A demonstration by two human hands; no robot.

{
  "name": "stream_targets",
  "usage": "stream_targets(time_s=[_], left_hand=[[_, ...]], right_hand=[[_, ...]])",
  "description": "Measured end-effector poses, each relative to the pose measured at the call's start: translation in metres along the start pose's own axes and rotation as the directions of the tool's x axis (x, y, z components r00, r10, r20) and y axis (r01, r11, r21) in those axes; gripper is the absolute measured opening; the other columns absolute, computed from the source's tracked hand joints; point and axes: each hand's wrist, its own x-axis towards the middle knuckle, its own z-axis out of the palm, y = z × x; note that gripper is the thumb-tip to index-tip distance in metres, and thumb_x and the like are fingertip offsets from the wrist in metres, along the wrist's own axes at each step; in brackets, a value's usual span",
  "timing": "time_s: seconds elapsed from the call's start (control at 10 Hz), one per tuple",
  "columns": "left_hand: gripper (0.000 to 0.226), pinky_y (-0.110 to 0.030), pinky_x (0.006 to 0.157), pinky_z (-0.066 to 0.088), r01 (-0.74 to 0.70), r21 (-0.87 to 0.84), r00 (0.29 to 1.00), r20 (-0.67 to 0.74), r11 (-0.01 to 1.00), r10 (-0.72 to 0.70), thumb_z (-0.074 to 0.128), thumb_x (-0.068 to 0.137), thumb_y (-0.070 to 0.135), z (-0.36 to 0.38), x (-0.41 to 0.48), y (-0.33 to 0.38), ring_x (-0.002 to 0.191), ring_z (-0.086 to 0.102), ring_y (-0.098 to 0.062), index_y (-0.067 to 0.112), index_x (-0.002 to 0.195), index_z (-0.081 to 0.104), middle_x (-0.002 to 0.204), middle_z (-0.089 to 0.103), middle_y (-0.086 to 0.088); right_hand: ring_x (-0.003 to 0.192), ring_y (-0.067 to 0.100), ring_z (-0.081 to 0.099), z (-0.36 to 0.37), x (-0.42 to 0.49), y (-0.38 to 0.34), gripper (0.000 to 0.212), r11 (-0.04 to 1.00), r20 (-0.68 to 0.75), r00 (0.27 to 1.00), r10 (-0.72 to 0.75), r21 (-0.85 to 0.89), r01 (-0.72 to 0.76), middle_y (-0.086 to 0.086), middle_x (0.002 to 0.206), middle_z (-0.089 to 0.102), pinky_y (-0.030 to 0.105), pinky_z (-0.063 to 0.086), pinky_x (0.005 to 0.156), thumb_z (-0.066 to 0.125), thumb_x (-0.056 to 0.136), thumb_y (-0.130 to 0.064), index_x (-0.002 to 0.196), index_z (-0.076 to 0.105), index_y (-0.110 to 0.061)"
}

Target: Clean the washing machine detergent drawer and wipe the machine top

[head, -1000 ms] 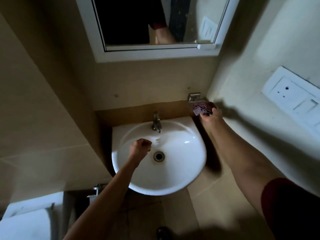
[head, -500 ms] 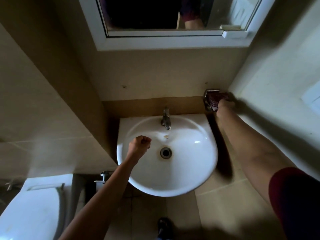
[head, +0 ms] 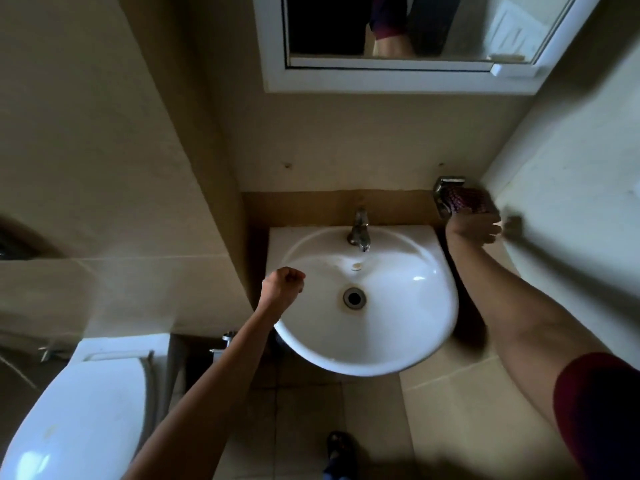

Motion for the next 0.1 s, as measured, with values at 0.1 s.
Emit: stream_targets(time_s=[0.1], left_hand=[[0.014,-0.026,0.075,0.049,-0.057,0.010,0.998,-0.019,0.998,0.057,0.058,0.087,0.010,-0.0262,-0.0069,-0.0048,0.078,0.061,-0.017,0.016,0.093,0.069,0.085,0.069,-0.006]], right_hand=[[0.124,0.044,0.039,0.0065,-0.0482,0.0054,0.063,0.972,-0.020,0.973,-0.230,-0.061,0.229,0.029,0.140,0.034,0.041,0.032,0.104,0.045,0.092,-0.019,0.142,0.021,0.009]])
